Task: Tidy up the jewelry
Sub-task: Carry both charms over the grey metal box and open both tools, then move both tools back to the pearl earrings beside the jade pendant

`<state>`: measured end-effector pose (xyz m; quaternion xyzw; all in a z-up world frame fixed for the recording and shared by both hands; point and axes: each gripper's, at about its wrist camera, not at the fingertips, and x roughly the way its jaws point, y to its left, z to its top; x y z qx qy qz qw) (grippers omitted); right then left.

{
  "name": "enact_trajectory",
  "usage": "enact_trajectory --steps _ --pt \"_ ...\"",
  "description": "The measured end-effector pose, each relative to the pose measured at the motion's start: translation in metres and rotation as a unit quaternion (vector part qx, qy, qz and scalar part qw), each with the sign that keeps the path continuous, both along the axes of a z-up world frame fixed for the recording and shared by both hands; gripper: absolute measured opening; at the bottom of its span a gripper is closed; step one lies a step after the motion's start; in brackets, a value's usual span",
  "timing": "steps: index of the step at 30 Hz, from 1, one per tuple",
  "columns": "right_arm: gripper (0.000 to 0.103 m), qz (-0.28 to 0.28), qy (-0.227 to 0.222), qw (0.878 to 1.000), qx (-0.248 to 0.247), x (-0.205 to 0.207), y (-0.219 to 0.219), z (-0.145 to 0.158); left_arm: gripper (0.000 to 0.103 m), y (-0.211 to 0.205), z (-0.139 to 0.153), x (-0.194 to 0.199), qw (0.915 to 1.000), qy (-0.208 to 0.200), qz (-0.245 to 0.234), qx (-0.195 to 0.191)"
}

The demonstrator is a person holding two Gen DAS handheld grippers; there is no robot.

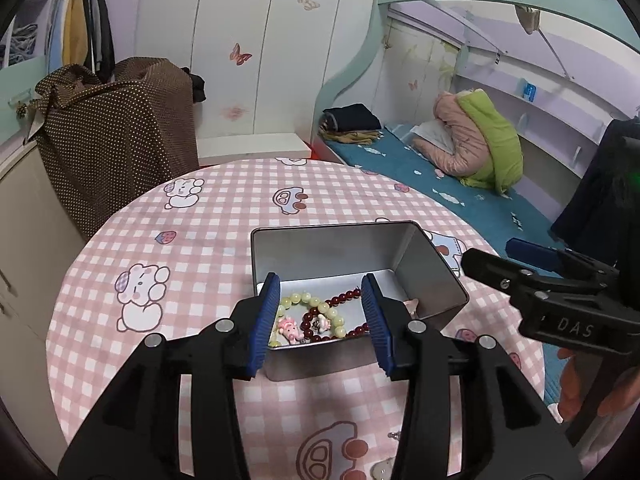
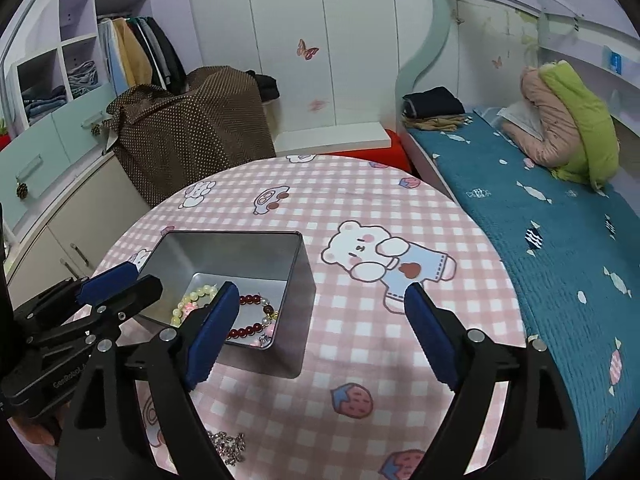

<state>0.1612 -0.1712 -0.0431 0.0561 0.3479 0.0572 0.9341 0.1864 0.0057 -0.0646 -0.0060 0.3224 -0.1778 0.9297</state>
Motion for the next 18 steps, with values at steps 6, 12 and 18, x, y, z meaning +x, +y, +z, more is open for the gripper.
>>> enact_trajectory --steps 6,12,18 --pt "0.083 -0.002 -0.007 1.0 -0.005 -0.01 0.0 0.006 0.044 0.004 0.005 -0.013 1.0 -0.007 0.003 -0.002" --pt "0.085 -0.001 -0.012 1.0 -0.011 -0.026 0.001 0.009 0.052 0.006 0.007 -0.03 0.9999 -0.01 0.005 0.0" --pt "0.087 -0.002 -0.008 1.0 -0.011 -0.044 0.0 0.004 0.057 0.008 0.004 -0.05 0.9999 -0.009 0.004 0.006"
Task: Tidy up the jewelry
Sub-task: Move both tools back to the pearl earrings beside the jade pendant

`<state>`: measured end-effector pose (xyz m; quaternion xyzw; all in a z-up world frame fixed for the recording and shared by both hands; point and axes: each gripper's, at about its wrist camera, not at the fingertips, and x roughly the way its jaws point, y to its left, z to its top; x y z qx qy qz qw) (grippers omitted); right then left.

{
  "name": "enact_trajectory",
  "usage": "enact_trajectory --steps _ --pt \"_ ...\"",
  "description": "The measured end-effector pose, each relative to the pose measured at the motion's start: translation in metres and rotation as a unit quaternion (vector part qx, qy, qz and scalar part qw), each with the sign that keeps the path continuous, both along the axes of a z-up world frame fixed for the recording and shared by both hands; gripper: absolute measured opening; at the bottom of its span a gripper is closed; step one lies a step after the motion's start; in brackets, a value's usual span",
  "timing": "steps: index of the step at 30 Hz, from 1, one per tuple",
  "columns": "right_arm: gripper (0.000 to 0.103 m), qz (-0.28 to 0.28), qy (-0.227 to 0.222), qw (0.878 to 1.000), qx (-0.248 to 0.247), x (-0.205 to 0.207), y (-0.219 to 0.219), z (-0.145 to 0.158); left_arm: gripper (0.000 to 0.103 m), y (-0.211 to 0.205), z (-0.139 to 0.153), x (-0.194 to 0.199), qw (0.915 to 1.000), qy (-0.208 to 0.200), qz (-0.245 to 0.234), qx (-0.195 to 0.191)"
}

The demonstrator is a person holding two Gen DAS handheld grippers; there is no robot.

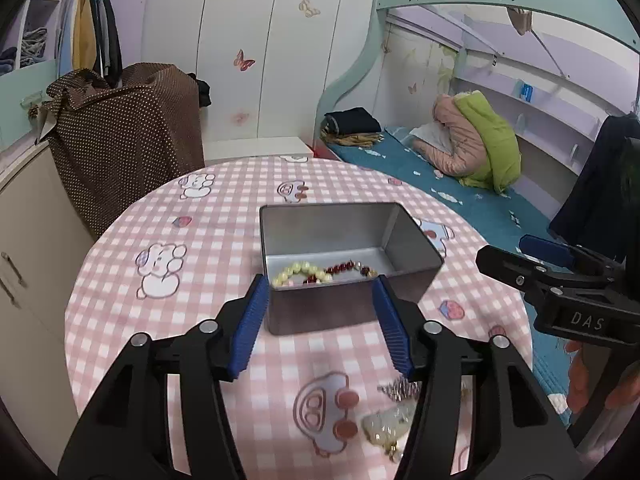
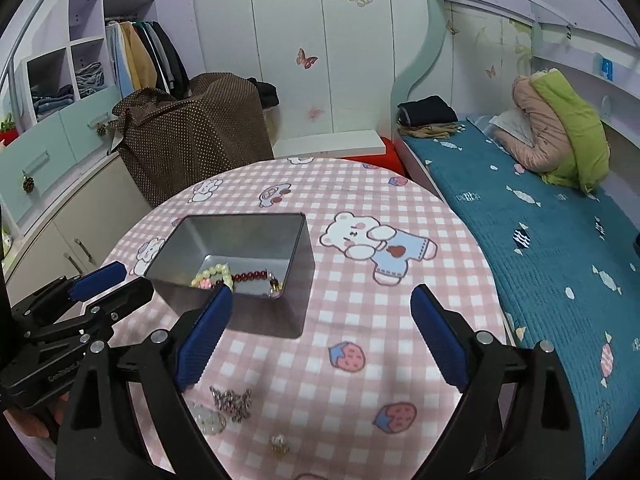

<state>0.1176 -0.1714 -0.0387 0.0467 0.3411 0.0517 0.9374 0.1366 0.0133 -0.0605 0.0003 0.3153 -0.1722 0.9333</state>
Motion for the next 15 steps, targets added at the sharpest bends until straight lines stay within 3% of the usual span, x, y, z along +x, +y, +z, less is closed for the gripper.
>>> enact_trajectory --steps 5,15 --pt "0.088 0.001 0.011 1.0 0.0 -0.014 -0.001 -0.008 0.067 0.001 -0.005 -0.019 1.0 0.008 -0.004 0.003" --pt "0.088 0.007 0.037 0.999 -0.001 -0.039 0.001 -0.028 0.072 -0.004 -0.016 -0.043 0.9996 0.021 -0.01 0.016"
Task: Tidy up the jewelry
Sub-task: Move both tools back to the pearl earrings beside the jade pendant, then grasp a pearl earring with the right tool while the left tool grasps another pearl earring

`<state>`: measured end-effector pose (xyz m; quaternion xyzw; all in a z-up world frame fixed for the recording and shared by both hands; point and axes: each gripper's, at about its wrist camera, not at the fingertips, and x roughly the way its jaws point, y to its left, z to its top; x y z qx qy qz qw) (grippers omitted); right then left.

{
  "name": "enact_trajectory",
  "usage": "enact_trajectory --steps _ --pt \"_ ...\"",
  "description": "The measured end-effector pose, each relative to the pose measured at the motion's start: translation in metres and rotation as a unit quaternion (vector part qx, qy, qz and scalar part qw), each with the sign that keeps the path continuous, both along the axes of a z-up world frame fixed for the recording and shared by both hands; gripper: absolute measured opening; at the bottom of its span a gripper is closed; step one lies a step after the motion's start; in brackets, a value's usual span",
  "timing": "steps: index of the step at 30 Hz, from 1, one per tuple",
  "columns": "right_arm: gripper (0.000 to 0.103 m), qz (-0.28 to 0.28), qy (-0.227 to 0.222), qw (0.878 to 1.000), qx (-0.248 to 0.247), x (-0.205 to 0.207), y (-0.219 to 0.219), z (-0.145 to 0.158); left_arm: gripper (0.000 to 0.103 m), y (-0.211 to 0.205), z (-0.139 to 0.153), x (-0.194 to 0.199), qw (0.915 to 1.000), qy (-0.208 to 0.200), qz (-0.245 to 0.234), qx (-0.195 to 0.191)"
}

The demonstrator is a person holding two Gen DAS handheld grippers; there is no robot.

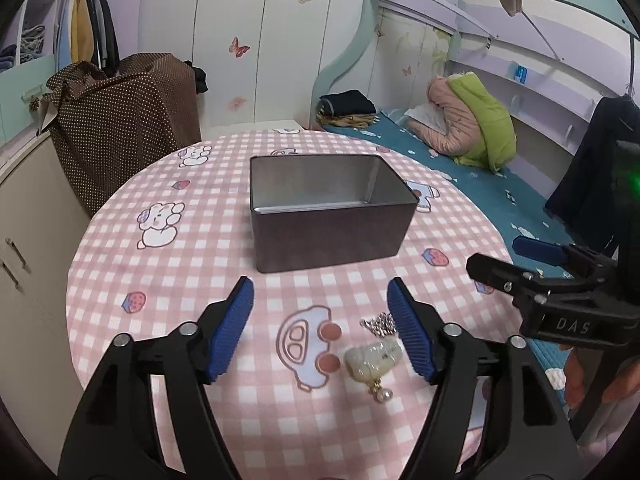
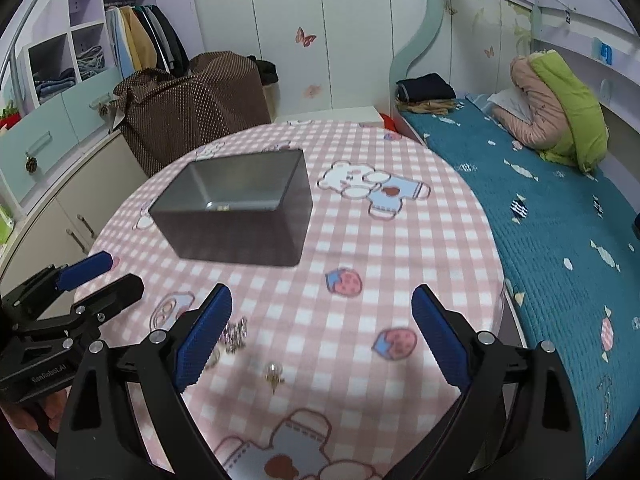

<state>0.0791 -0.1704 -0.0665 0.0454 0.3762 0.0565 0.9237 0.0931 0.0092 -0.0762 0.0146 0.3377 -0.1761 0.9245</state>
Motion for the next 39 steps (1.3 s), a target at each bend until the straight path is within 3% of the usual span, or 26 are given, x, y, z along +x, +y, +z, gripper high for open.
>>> enact_trajectory --steps 12,16,21,31,35,39 --pt "0.086 0.038 0.016 0.999 -0.011 -0.025 0.015 -0.025 0.072 -0.003 -0.018 -0.022 0.9995 0.03 -0.007 0.009" --pt "0.07 0.056 0.023 0.998 -0.011 -0.026 0.022 -0.032 0.072 0.0 -0.026 -0.028 0.9991 0.043 -0.005 0.004" --pt "0.057 0.066 0.024 0.997 -0.012 -0.022 0.026 -0.04 0.071 0.002 -0.033 -0.032 0.9988 0.05 -0.002 0.005" --pt "0.015 0.072 0.014 0.996 -0.043 -0.021 0.027 -0.047 0.054 -0.014 -0.039 -0.036 0.9976 0.059 -0.036 0.005" --pt "0.011 0.068 0.014 0.997 -0.032 -0.022 0.019 -0.047 0.05 -0.024 -0.042 -0.037 0.9968 0.062 -0.05 0.009" --pt "0.011 0.061 0.013 0.998 -0.03 -0.023 0.015 -0.047 0.039 -0.03 -0.047 -0.037 0.9957 0.071 -0.058 0.016"
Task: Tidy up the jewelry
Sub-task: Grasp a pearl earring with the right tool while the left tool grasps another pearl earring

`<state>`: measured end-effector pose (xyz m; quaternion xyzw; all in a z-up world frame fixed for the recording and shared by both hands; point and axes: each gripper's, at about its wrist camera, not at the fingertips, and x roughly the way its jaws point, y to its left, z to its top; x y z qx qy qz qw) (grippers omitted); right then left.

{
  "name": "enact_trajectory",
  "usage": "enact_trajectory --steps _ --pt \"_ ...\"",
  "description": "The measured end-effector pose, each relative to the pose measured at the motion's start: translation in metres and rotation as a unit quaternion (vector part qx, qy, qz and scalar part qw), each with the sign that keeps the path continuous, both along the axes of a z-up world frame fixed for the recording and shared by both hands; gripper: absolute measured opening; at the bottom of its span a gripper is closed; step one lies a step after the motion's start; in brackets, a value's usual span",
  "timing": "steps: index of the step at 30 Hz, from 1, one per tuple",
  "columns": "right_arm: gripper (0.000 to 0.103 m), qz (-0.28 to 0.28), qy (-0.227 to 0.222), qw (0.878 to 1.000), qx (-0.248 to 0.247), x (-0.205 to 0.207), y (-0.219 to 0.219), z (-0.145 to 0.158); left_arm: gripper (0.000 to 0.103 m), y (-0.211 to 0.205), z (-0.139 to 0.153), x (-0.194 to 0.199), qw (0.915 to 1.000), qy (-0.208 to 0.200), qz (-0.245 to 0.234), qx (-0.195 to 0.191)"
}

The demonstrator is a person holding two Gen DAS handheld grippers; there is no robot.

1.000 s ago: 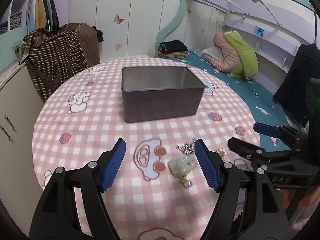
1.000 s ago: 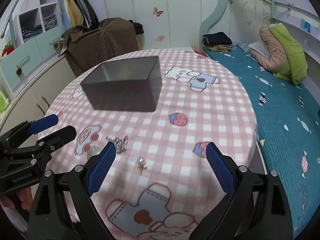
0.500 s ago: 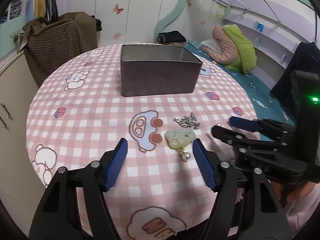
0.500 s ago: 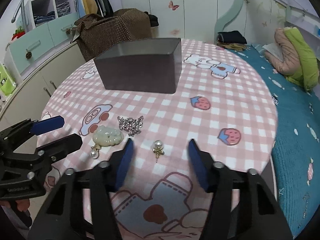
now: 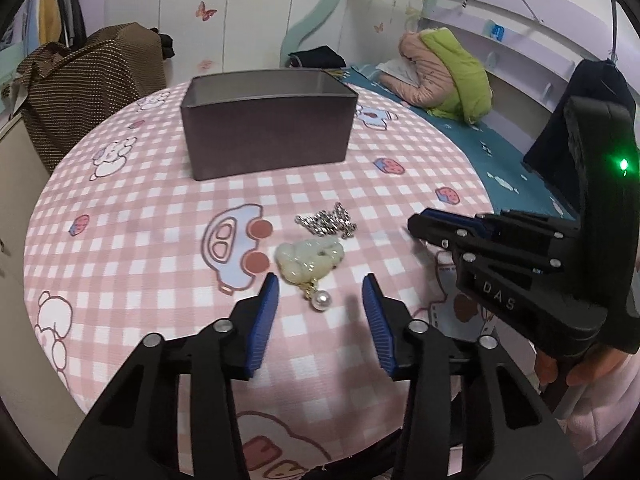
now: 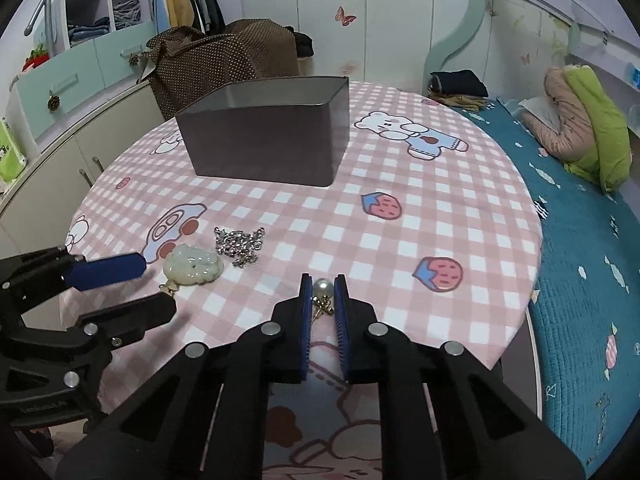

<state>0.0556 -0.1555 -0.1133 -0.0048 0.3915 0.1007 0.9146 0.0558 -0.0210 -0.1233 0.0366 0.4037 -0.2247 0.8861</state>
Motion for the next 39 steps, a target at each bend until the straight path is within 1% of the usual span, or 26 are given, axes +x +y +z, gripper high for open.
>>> enact_trajectory --steps 2,3,5,8,10,19,25,39 --pt "0.011 -0.004 0.0 1.0 0.001 0.0 -0.002 0.001 0.035 -0.002 -0.003 0.001 1.0 0.006 -0.003 0.004" --pt "0.011 -0.007 0.001 1.0 0.001 0.0 -0.004 0.001 0.031 -0.003 -0.005 0.001 1.0 0.007 -0.003 0.006" --pt "0.011 -0.009 0.001 1.0 0.002 0.0 -0.006 0.002 0.028 -0.005 -0.006 0.0 0.9999 0.0 -0.005 0.013" --pt "0.011 -0.011 0.0 1.0 0.005 -0.001 -0.008 0.002 0.02 -0.006 -0.007 0.002 0.9999 -0.003 -0.005 0.014" --pt "0.011 -0.01 0.0 1.0 0.007 0.0 -0.008 0.002 0.013 -0.006 -0.007 0.003 0.9999 -0.002 -0.003 0.014" --pt "0.011 -0.013 -0.004 1.0 0.008 -0.001 -0.01 0.006 0.011 -0.005 -0.005 0.004 0.9999 -0.003 -0.003 0.013" --pt "0.011 -0.02 -0.007 1.0 0.013 0.0 -0.012 0.008 0.011 0.0 0.004 0.002 0.9998 -0.015 0.002 0.009" --pt "0.011 -0.027 -0.026 0.999 0.015 0.0 -0.011 0.022 0.011 0.018 0.023 0.009 0.9982 -0.047 0.039 -0.003"
